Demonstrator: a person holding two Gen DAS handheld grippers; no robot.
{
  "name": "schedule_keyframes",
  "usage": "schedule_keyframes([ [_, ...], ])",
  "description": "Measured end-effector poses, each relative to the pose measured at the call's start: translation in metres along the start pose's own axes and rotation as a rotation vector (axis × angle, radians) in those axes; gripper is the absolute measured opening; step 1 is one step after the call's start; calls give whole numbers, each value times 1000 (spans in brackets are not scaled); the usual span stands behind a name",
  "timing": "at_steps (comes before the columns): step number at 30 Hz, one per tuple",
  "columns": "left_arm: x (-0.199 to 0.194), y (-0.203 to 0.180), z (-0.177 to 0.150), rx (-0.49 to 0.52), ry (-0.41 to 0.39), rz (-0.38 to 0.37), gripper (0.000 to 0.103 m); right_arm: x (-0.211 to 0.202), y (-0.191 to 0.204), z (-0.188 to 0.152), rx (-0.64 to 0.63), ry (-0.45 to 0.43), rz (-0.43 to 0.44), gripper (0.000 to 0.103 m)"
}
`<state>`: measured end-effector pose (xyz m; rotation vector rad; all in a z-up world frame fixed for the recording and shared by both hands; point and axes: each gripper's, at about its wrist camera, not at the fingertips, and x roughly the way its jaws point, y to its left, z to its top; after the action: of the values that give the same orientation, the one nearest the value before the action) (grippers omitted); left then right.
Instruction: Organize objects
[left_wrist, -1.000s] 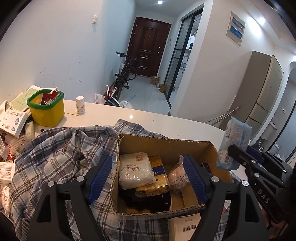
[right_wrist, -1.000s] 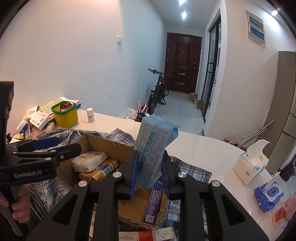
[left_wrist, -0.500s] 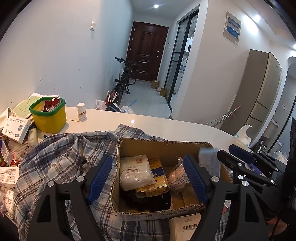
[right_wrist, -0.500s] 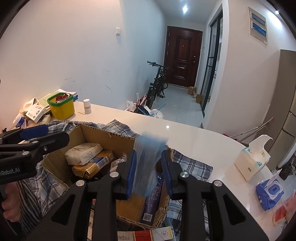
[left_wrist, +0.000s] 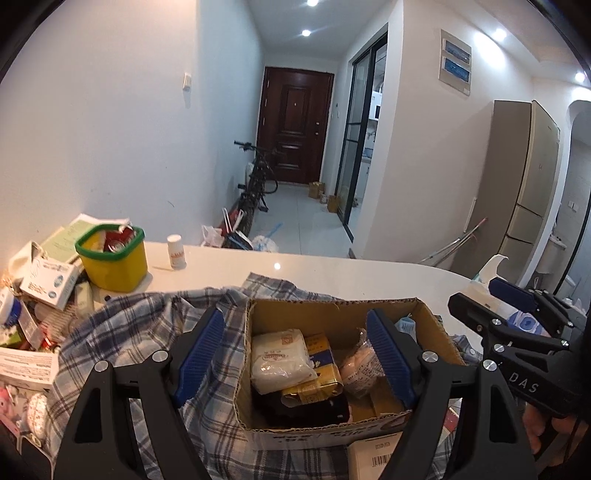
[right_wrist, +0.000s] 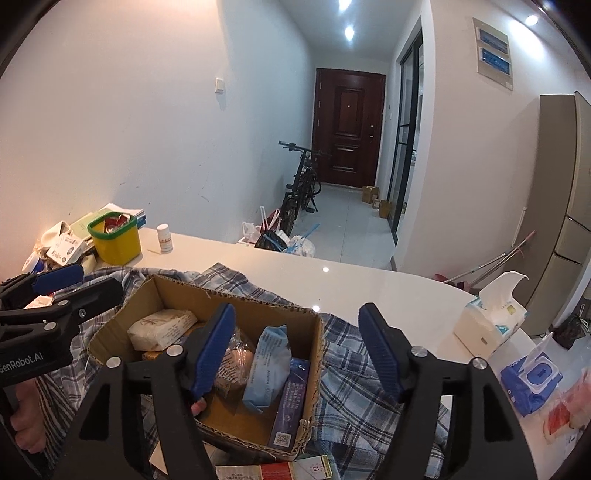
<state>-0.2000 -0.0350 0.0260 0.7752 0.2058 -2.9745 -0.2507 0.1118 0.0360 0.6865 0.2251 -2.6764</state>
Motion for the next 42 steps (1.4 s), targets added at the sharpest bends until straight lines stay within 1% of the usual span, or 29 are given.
schedule_keyframes([
  [2,-6,-1,2,4,-23,-3,82,-6,-2,3,9,-11,1,70],
  [5,-20,-2,8,-2,-55,-21,83,-18,-4,8,21,-42,-2,75],
  [7,-32,-1,12,-9,-87,-30,88,-29,-3,12,19,-67,-2,76],
  [9,-43,0,14,-9,-117,-22,88,-41,-2,15,10,-95,-7,80],
  [13,-65,-4,20,23,-165,-2,88,-61,1,21,8,-137,-11,84],
  [15,-78,-5,21,26,-194,1,88,-70,0,22,21,-152,-15,92],
  [18,-94,-5,23,25,-218,-15,90,-83,-1,23,44,-184,-23,102],
  [19,-99,-5,23,25,-224,-18,90,-87,-1,23,50,-193,-26,102],
  [20,-103,-5,23,28,-231,-21,94,-90,-2,23,54,-198,-26,102],
  [21,-110,-6,23,33,-244,-24,100,-94,-2,23,55,-201,-25,102],
  [22,-115,-6,23,37,-258,-21,103,-97,-2,23,55,-202,-22,102],
  [26,-132,-7,20,49,-301,3,103,-106,-3,19,58,-204,-13,102],
  [29,-140,-8,17,45,-300,-5,103,-113,-3,16,59,-211,-11,102],
  [34,-148,-7,12,48,-301,2,103,-126,0,13,51,-248,-15,102],
  [39,-151,-6,5,48,-282,-6,103,-137,3,7,54,-268,-7,102],
  [42,-155,-8,-4,66,-296,-13,103,-141,4,2,62,-265,4,102],
])
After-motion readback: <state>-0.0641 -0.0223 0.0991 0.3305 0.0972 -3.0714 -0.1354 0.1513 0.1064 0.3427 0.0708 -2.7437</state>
